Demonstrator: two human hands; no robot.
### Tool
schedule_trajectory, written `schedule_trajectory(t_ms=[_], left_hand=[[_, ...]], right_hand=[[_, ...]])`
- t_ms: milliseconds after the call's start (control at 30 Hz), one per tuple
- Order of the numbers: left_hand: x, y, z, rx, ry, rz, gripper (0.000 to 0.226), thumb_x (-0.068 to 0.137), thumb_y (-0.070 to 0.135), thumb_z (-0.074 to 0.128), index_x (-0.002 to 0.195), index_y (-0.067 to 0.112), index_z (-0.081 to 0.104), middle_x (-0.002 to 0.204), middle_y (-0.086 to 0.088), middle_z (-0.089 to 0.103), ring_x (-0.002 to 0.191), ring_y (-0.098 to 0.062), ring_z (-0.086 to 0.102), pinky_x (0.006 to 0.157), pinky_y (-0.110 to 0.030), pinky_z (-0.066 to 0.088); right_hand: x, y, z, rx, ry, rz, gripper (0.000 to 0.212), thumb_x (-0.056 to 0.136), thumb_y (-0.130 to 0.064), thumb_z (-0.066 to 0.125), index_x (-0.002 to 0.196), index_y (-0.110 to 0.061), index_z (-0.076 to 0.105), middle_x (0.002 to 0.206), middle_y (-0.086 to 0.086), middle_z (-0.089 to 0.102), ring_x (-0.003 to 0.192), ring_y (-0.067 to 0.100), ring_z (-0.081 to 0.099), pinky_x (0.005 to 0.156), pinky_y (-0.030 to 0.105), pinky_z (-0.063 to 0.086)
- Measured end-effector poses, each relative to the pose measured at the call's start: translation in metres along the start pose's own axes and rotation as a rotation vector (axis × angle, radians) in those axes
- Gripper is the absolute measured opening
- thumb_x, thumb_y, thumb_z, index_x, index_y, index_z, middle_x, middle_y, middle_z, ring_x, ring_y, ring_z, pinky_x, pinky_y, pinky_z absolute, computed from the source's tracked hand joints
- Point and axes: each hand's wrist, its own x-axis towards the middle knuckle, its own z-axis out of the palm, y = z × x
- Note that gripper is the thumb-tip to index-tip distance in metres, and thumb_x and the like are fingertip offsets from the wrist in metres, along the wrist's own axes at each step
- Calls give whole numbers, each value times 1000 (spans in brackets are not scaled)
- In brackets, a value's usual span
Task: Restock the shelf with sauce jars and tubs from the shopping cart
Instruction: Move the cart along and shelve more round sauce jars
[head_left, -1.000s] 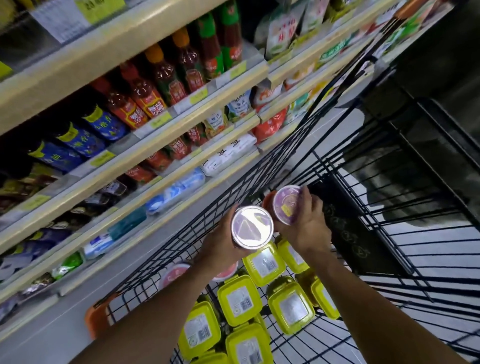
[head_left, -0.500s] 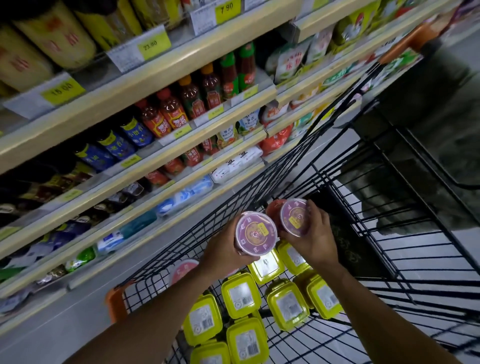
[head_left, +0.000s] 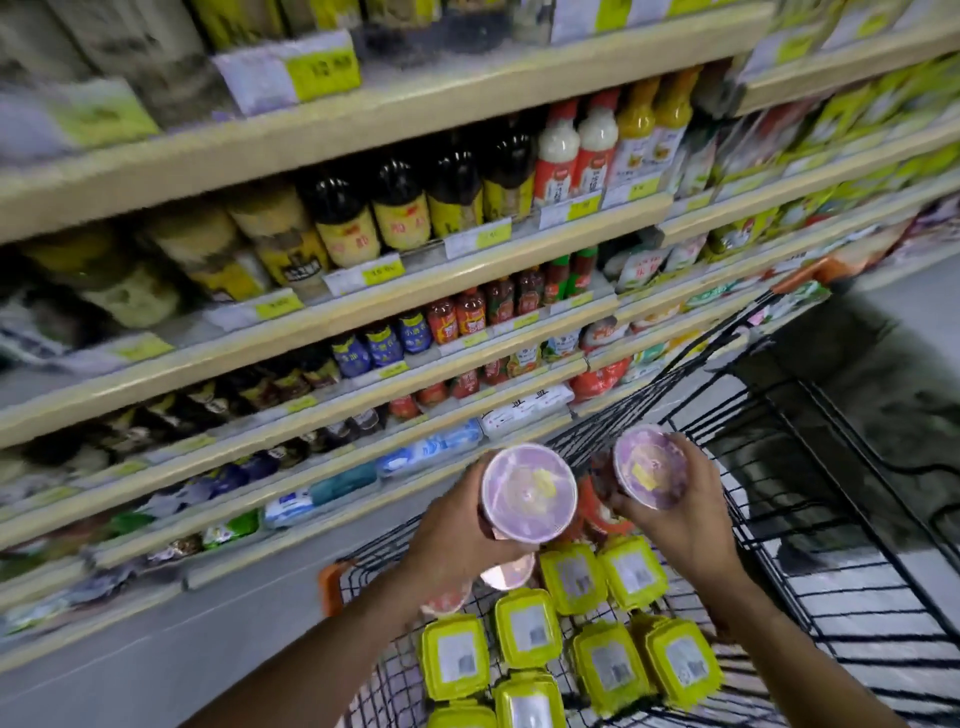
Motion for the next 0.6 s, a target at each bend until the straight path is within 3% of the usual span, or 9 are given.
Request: schedule_trajectory(t_ms=[100, 267, 433, 600], left_hand=[[-24, 11, -41, -34, 68, 67, 104, 63, 57, 92, 149, 44, 35, 143, 27, 52, 132, 2, 51, 103, -42, 51], [-89, 15, -116, -131, 285, 103, 99, 62, 38, 97, 141, 52, 40, 136, 27, 58, 126, 4, 55, 103, -36, 51], [-187, -1, -195, -206, 484, 99, 98, 55, 50, 96, 138, 51, 44, 131, 22, 63, 122, -2, 60, 102, -43, 52], [-310, -27, -275, -253, 683, 76, 91, 51, 57, 97, 128, 56, 48, 127, 20, 66, 120, -6, 63, 100, -48, 53]], right_hand=[[-6, -41, 1, 10, 0, -96, 98, 55, -37, 97, 135, -44, 41, 128, -8, 42, 110, 2, 45, 98, 35, 46], [-39, -124, 15, 81, 23, -236, 105, 47, -63, 82, 141, -34, 43, 131, -11, 43, 117, 4, 44, 96, 29, 41], [-99, -212, 45, 166, -55, -349, 93, 64, -28, 95, 140, -40, 43, 134, -15, 40, 122, 6, 42, 104, 40, 43], [-177, -303, 87, 228, -181, -503, 92, 65, -36, 85, 145, -35, 39, 138, -21, 40, 125, 4, 42, 101, 32, 41]])
